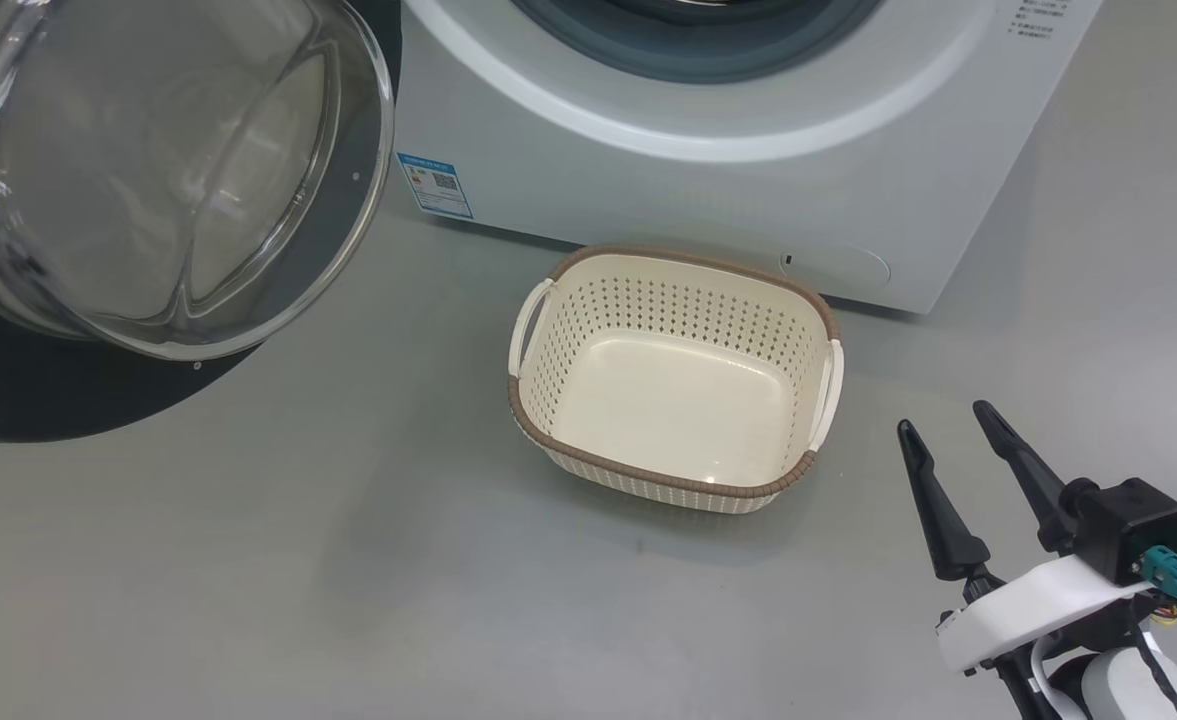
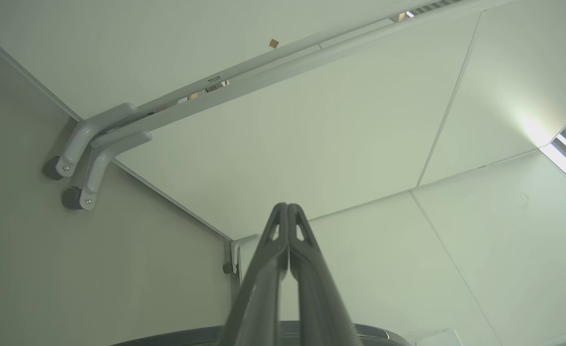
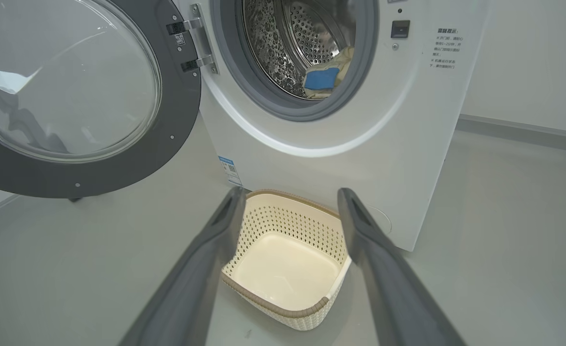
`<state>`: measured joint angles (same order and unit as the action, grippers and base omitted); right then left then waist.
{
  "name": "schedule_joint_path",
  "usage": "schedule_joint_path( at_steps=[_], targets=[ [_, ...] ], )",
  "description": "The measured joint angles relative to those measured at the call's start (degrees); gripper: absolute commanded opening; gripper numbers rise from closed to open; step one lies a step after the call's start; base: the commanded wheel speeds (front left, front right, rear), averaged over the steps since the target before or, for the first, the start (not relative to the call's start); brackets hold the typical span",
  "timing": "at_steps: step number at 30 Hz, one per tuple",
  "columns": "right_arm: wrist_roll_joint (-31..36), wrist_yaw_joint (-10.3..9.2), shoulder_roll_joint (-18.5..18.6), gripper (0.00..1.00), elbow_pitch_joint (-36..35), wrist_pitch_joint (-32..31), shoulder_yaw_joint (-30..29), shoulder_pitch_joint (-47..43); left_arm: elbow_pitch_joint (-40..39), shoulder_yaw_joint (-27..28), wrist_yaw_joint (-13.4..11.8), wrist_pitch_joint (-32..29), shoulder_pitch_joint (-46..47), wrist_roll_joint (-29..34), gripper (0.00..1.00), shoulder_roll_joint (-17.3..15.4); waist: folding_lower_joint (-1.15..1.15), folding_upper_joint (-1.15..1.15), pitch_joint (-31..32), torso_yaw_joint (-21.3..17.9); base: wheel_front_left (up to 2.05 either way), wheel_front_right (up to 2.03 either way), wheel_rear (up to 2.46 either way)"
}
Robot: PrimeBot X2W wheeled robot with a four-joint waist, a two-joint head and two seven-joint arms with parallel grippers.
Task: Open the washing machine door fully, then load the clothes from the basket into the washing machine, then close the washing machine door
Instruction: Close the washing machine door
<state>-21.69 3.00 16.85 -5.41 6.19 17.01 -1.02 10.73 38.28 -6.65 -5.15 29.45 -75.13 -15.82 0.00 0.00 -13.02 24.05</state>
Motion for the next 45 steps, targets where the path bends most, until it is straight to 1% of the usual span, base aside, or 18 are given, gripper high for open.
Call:
schedule_joint_path(
  at_steps=[3,7,10,19,32,35,36,39,45],
  targets=[
    [0.0,0.0,0.7,1.0,-0.6,-0.3,-0.5,0.0,0.9,-0.2,-0.1,-0.8,1.3,-0.5,0.0,-0.7,0.0,0.0,-1.1,-0.6,0.0,0.0,0.0],
    [0.0,0.07,1.2,1.0,-1.3,-0.6,-0.6,0.1,2.3,-0.4,-0.1,-1.5,3.2,-1.3,0.0,-0.7,0.0,0.0,-2.6,-1.2,0.0,0.0,0.0],
    [0.0,0.52,1.5,1.0,-1.8,-1.1,-0.6,0.1,2.9,0.3,-0.1,-1.8,3.9,-1.8,0.0,-0.7,0.0,0.0,-3.7,-1.6,0.0,0.0,0.0],
    [0.0,0.53,3.0,1.0,-2.8,-1.5,-1.7,0.1,4.8,0.3,-0.1,-1.9,6.0,-2.0,0.0,-0.7,0.0,0.0,-6.5,-2.9,0.0,0.0,0.0],
    [-0.2,0.56,4.3,1.0,-4.0,-2.5,-2.3,0.2,6.7,1.8,-0.1,0.5,7.2,-2.0,0.0,-1.1,0.0,0.0,-9.1,-4.4,0.0,0.0,0.0],
    [-0.2,0.8,4.6,1.0,-4.2,-2.5,-2.3,0.2,7.0,0.9,-0.1,-0.5,7.4,-1.9,0.0,-1.5,0.0,0.0,-9.6,-4.8,0.0,0.0,0.0],
    [-0.2,1.08,4.6,1.0,-4.3,-2.5,-2.3,0.2,7.2,0.8,-0.1,-0.9,7.4,-1.9,0.0,-1.9,0.0,0.0,-9.7,-5.0,0.0,0.0,0.0],
    [-0.6,1.08,4.8,1.0,-4.7,-2.6,-2.4,0.2,7.6,0.6,-0.4,-2.4,7.3,-1.9,0.0,-3.4,0.0,0.0,-10.3,-5.5,0.0,0.0,0.0],
    [-0.7,1.09,5.2,1.0,-4.9,-2.7,-2.7,0.2,8.3,0.4,-0.4,-4.3,7.3,-2.0,0.0,-3.9,0.0,0.0,-11.2,-5.5,0.0,0.0,0.0]
  ],
)
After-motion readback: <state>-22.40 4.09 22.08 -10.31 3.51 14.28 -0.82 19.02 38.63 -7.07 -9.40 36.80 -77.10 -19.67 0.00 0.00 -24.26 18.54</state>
